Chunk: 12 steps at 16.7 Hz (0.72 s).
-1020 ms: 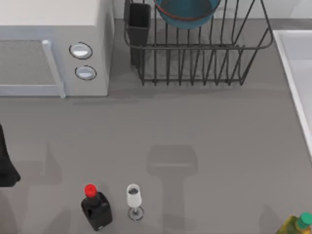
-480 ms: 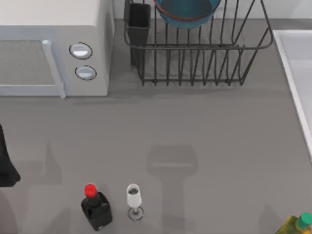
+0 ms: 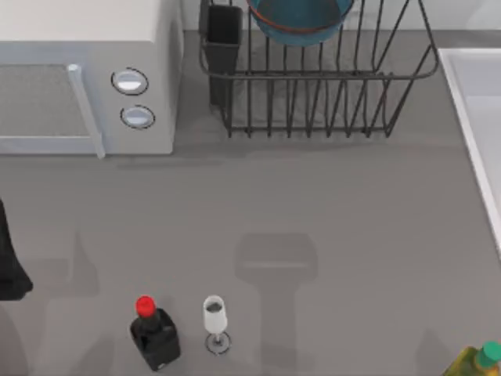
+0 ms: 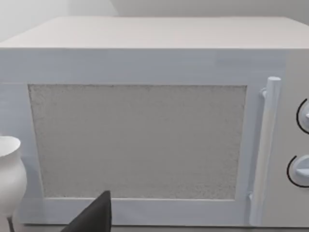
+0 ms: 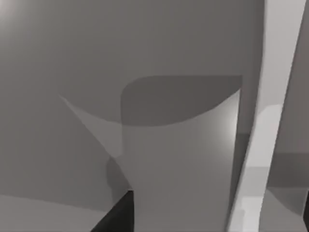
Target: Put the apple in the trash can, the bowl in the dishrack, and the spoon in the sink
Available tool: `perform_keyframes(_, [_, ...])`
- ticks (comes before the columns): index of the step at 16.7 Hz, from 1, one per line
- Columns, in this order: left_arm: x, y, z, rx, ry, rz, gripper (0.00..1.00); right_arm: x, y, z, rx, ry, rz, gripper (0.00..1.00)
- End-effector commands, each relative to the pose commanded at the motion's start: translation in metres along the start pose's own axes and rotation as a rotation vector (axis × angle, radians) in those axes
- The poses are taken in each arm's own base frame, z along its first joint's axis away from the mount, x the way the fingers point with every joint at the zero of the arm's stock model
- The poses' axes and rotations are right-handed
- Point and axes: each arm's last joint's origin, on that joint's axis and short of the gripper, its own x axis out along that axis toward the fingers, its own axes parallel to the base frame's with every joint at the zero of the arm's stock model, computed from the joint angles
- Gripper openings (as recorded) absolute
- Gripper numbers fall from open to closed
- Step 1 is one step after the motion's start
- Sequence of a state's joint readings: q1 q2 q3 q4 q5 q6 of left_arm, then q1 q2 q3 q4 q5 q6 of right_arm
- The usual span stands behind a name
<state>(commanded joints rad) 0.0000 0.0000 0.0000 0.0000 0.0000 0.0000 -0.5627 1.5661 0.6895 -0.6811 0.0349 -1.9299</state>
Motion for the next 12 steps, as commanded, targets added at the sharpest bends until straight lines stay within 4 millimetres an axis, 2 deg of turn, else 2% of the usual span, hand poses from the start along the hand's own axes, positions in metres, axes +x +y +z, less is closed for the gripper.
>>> perform_keyframes(3, [0.0,0.0,0.0,0.0,0.0,0.0,1.0,-0.009,-0.003,-0.002,-0.005,0.003,-0.007,0.0])
perform_keyframes(6, [0.0,0.0,0.0,0.0,0.0,0.0,1.0,-0.037,-0.007,-0.005,-0.005,0.005,-0.011,0.0])
perform_keyframes(12, [0.0,0.0,0.0,0.0,0.0,0.0,1.0,-0.096,-0.001,-0.004,-0.003,-0.001,0.003,0.0])
